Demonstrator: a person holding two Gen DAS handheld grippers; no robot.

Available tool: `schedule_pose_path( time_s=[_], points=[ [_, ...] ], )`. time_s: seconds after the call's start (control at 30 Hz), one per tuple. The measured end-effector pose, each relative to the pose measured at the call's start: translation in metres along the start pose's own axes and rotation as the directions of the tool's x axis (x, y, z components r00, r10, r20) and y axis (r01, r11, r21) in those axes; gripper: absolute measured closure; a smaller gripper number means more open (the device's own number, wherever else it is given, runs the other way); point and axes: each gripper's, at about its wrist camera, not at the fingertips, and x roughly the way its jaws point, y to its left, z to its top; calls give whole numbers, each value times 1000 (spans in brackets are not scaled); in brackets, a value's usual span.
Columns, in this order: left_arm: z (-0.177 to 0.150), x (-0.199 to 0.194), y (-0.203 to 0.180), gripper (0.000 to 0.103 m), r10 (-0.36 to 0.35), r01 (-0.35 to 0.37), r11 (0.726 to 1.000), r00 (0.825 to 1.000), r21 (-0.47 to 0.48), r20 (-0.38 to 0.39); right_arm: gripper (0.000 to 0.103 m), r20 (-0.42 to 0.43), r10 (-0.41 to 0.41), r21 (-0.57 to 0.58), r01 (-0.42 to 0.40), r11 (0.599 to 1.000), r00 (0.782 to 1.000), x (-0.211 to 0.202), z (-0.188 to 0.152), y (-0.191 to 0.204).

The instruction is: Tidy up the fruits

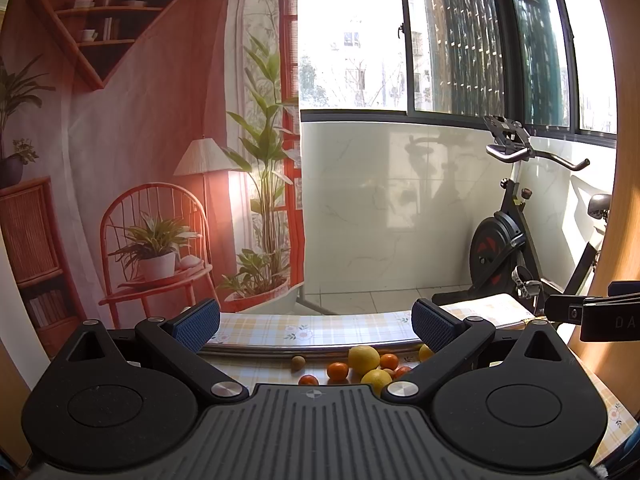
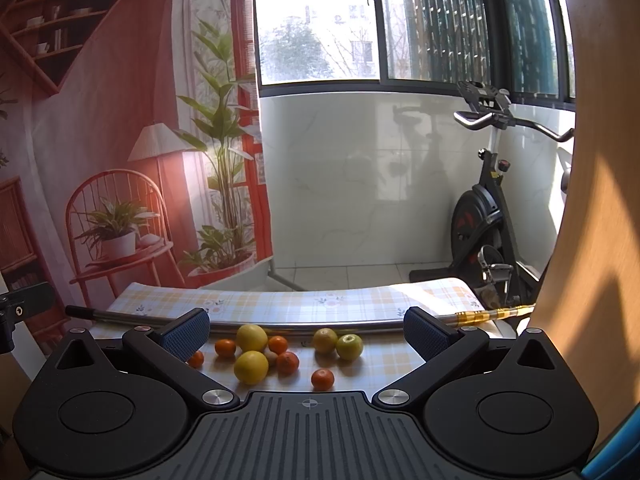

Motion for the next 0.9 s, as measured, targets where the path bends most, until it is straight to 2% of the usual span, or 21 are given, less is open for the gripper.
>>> schedule_pose_path(
  time_s=[0.9],
  points=[
    [-1,-1,7,0,-21,21,999,1000,-27,2,0,6,0,9,0,1000,1000,-7,0,2]
  ],
)
